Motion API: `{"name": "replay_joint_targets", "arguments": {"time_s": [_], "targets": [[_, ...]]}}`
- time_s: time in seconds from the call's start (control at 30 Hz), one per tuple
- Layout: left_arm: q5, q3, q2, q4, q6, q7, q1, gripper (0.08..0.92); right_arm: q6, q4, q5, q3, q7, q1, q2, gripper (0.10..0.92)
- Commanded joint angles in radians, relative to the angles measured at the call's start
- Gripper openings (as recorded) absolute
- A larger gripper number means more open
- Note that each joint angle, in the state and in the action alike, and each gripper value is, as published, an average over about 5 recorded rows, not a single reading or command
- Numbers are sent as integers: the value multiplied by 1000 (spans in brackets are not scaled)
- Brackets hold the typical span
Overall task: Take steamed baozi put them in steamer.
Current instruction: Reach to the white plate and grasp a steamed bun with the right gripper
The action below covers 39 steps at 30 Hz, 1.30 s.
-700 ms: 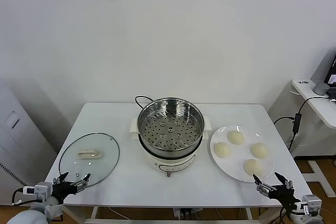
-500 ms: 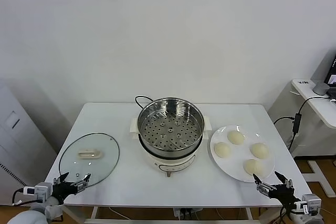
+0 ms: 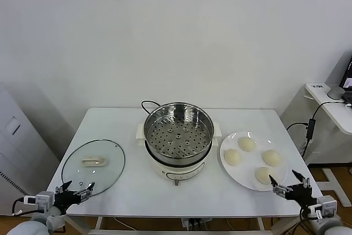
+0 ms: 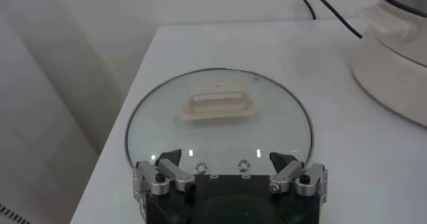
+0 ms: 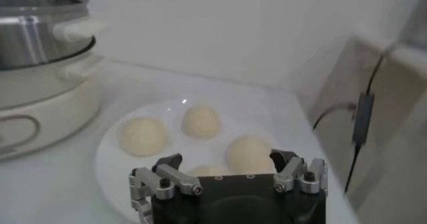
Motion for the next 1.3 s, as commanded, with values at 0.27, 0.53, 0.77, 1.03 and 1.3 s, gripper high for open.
{"name": "replay_joint_targets", "arguments": {"time_s": [0.27,0.53,0.77,1.03,1.3], "targets": [[11,4,-9,-12,9,1,0,823,94,-181,-563,-223,-138,408,-175,823],[20,5,-19,-12,14,3,-5,823,99,-312,-609,-452,-387,706,-240,823],[20,7,-22,-14,22,2,-13,823,110,-436,-535,-693,-578,953,-302,823],[29,11,-23,1,25,4,-26,823,153,-590,-475,-967,-751,1227,-307,823],[29,12,-19,1,26,5,-27,823,222,-735,-421,-1174,-868,1423,-245,823]]}}
